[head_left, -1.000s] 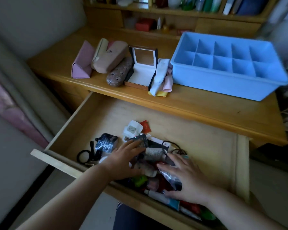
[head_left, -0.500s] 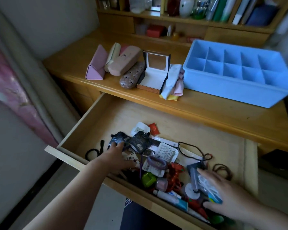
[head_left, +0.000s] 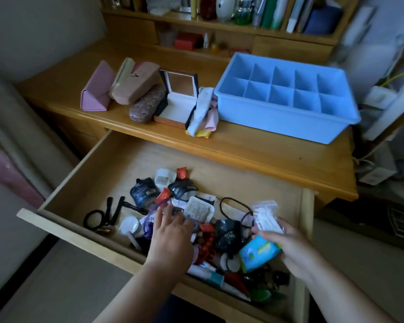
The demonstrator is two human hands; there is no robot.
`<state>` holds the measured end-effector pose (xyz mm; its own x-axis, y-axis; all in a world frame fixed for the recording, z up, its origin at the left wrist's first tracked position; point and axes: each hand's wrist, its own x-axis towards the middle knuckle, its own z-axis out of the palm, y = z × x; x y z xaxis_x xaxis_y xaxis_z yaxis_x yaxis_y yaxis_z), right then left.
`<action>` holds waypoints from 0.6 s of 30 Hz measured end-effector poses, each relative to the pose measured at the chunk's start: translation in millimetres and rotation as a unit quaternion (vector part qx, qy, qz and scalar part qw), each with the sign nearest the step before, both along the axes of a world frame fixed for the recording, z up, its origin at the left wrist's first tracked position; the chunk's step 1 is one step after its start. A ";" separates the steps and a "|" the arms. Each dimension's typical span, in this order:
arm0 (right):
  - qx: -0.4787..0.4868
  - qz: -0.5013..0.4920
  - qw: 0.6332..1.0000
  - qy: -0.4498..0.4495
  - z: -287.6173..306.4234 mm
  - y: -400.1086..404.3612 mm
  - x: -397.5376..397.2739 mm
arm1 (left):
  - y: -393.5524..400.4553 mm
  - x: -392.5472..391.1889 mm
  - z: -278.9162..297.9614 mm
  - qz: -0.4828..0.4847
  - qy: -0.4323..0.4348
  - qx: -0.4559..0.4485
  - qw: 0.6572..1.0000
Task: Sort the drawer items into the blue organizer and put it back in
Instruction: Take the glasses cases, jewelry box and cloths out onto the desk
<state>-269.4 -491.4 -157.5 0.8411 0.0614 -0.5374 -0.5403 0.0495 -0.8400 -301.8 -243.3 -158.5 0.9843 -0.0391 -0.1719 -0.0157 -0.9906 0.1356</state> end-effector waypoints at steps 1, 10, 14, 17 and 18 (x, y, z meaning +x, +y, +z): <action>0.031 -0.004 0.999 0.024 1.0 -1.8 -0.9 | -3.8 1.6 -1.0 -0.011 0.005 -0.014 1.000; -0.070 0.046 0.995 -0.058 19.0 -5.6 -1.9 | -33.1 8.1 -0.2 -0.086 -0.030 -0.231 0.969; -0.021 0.015 0.993 -0.111 48.3 -2.6 19.4 | -37.1 12.4 -4.5 -0.106 -0.053 -0.248 0.962; -0.015 -0.039 0.983 -0.179 92.3 -8.1 56.7 | -22.1 22.4 -8.6 -0.090 -0.087 -0.243 0.962; -0.019 -0.072 0.975 -0.211 109.3 -13.5 72.4 | -16.5 25.3 -8.7 -0.078 -0.093 -0.243 0.962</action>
